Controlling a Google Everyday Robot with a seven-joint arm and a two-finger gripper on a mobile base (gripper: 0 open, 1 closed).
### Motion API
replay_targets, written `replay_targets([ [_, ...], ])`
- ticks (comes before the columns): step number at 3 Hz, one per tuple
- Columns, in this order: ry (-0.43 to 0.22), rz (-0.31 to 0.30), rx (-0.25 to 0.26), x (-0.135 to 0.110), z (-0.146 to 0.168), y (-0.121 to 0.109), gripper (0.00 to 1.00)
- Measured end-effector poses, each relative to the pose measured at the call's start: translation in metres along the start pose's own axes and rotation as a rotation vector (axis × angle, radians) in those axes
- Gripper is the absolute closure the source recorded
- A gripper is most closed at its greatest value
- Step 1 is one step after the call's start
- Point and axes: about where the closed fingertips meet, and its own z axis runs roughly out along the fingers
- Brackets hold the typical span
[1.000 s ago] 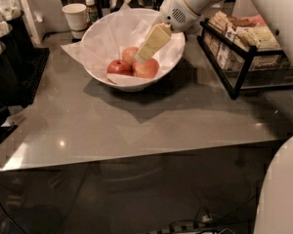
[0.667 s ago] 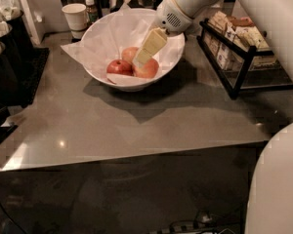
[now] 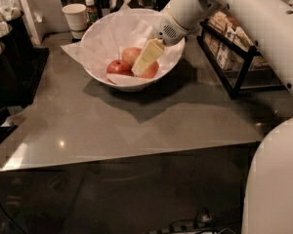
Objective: Pick apple from white bowl
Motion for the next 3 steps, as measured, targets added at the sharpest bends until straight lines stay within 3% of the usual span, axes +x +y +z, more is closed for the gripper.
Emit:
replay_targets([
  [3,-0.006,0.067,-0.015,0.019,0.026,-0.007,0.18],
])
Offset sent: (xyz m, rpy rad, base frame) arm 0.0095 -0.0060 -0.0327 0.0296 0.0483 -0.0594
